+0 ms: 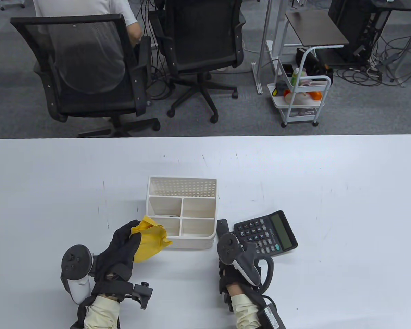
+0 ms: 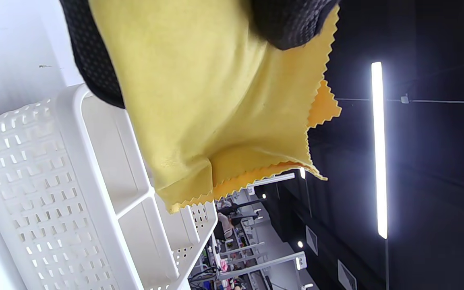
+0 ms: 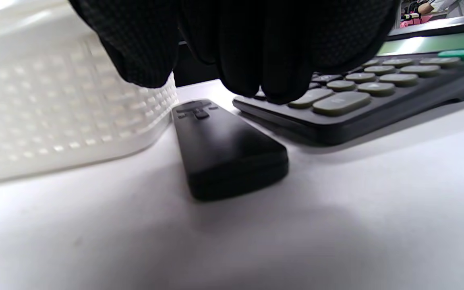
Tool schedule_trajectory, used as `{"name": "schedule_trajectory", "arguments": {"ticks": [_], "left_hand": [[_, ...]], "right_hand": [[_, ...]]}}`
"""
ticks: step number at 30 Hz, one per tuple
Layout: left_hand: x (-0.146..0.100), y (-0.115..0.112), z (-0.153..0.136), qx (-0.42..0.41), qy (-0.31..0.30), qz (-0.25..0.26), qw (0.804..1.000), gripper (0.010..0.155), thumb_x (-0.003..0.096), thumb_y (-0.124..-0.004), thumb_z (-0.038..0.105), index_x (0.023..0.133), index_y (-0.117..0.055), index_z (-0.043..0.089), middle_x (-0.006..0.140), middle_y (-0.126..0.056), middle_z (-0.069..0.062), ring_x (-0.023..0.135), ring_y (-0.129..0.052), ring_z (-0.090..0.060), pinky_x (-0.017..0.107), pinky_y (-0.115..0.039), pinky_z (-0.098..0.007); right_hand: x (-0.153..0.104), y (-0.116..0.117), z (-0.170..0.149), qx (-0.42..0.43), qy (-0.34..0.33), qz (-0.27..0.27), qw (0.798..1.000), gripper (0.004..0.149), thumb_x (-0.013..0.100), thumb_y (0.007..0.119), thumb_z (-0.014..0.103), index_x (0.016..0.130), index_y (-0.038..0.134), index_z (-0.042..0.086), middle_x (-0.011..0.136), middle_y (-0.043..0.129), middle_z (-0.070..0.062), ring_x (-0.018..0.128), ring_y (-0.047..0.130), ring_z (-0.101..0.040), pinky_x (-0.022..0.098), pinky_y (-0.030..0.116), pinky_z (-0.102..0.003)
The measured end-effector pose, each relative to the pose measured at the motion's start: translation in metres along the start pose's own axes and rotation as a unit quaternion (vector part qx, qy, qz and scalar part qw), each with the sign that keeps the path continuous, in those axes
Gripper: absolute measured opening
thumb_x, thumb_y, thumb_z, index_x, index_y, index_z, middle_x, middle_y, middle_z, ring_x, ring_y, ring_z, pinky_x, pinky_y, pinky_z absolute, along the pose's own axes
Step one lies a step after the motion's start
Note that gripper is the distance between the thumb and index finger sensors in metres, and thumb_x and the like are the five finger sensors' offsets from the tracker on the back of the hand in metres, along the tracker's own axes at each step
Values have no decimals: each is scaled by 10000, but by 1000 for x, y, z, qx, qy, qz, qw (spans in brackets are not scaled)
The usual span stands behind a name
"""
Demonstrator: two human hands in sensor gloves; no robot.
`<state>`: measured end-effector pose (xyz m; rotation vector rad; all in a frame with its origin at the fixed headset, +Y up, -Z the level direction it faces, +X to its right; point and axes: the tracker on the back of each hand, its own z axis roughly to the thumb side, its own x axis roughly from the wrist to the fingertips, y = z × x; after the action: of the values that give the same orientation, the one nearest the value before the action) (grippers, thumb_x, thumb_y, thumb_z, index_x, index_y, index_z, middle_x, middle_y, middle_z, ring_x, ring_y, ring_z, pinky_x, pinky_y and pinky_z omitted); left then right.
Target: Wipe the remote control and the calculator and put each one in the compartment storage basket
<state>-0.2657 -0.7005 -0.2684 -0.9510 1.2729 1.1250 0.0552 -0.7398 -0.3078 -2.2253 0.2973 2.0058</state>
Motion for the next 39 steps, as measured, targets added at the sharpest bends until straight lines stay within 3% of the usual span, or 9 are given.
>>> {"name": "schedule_trajectory", "arguments": {"ticks": [13,25,39], "left_hand": [[0,-3,-1,11,1,-13,1000,423,569,-705,315,980,-662,226,870,-930,-47,718,-1044,-255,498,-911,-442],[0,-6,-1,11,7,-23,1000,429,570,-703,315,987,-657,223,885,-917,-58,731,-1032,-268,508,-899,-452],[0,-8,0,26,-1,-27,999,421,563,-722,339,965,-681,221,888,-923,-67,731,-1036,-277,506,-902,-456]], "right_hand": [[14,14,13,-99,11,25,995,663,487,871,330,1042,681,20,913,877,-184,626,906,-320,472,756,-460],[20,14,5,-24,62,75,995,818,463,888,382,1054,585,-95,755,887,-121,504,867,-210,442,747,-467],[18,6,-11,53,53,58,996,600,478,878,323,948,783,-39,664,914,-145,414,879,-174,401,772,-443]]}}
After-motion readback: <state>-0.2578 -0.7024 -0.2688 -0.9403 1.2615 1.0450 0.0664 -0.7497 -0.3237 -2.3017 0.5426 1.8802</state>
